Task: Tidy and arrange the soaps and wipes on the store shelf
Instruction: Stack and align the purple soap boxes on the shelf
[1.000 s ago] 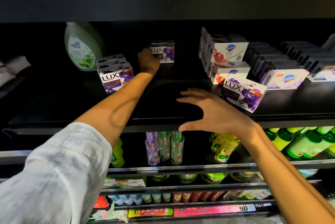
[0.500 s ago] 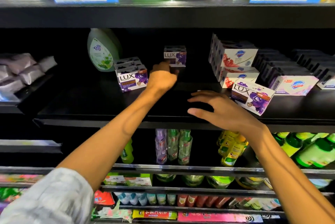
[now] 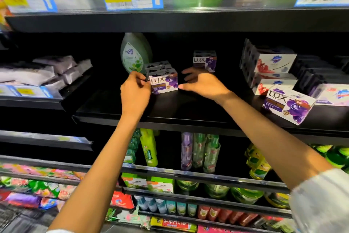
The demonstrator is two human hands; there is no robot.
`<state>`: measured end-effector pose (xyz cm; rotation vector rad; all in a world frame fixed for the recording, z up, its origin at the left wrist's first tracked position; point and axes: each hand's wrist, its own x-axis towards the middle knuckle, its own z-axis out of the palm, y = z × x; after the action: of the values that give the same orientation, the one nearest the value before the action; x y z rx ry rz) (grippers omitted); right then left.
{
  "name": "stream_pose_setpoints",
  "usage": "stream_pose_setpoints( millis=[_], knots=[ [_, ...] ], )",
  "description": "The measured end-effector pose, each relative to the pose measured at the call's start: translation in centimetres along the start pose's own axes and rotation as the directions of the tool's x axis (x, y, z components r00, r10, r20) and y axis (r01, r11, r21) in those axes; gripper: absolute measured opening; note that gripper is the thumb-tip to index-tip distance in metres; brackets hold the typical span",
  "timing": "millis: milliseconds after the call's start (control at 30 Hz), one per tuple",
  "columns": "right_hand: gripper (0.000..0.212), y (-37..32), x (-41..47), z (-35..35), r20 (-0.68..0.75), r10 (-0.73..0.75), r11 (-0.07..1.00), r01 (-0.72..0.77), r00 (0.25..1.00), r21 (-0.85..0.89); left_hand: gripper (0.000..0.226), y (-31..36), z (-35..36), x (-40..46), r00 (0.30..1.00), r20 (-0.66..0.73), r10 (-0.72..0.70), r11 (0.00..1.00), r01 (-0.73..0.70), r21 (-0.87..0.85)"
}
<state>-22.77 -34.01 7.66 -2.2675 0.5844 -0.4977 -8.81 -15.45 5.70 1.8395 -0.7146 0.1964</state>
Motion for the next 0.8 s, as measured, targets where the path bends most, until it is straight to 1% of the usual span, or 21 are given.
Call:
stream_pose_setpoints(
  millis=[100, 167, 233, 333, 400, 467, 533, 600, 700, 800],
  knots=[
    [0.074, -0.8, 1.9, 1.8, -0.032, 0.003, 0.997, -0.001, 0.999, 0.081, 0.031, -0.5, 0.0, 1.7, 0.997, 0.047, -0.06, 0.998, 0.059, 0.018],
    [0.076, -1.3, 2.7, 2.7, -0.062, 0.002, 0.993, 0.005, 0.998, 0.117, 0.039, -0.7, 0.4, 2.7, 0.991, 0.09, -0.101, 0.995, 0.099, 0.024],
    [0.075, -1.4, 3.0, 3.2, -0.091, 0.005, 0.991, 0.007, 0.996, 0.131, 0.043, -1.1, 0.8, 3.6, 0.983, 0.127, -0.132, 0.991, 0.131, 0.017],
    [0.072, -1.2, 2.9, 3.5, -0.14, 0.0, 0.993, 0.017, 0.99, 0.12, 0.043, -2.2, 1.0, 4.6, 0.973, 0.187, -0.138, 0.99, 0.138, 0.015],
    [0.07, -1.0, 2.5, 3.2, -0.156, -0.001, 0.997, 0.014, 0.988, 0.081, 0.041, -2.6, 1.2, 5.0, 0.969, 0.207, -0.135, 0.991, 0.136, 0.005],
    [0.064, -0.6, 1.9, 2.4, -0.154, -0.019, 0.999, 0.023, 0.988, 0.023, 0.039, -2.4, 1.3, 5.0, 0.973, 0.207, -0.103, 0.994, 0.105, 0.002],
    [0.057, 0.3, 1.4, 1.3, -0.153, -0.02, 1.0, 0.021, 0.988, 0.004, 0.037, -2.3, 1.5, 5.0, 0.979, 0.191, -0.074, 0.997, 0.072, 0.013],
    [0.055, 1.6, 1.0, -0.1, -0.165, 0.023, 0.998, -0.013, 0.986, 0.061, 0.038, -2.2, 1.8, 5.1, 0.983, 0.174, -0.066, 0.998, 0.063, 0.026],
    [0.054, 3.8, 0.7, -2.3, -0.221, 0.12, 0.981, -0.08, 0.968, 0.179, 0.042, -1.9, 1.8, 5.0, 0.989, 0.146, -0.041, 0.998, 0.035, 0.043],
    [0.052, 5.2, 0.9, -3.8, -0.277, 0.16, 0.971, -0.101, 0.947, 0.218, 0.041, -1.5, 1.6, 4.8, 0.993, 0.118, 0.001, 0.999, -0.007, 0.054]
  ],
)
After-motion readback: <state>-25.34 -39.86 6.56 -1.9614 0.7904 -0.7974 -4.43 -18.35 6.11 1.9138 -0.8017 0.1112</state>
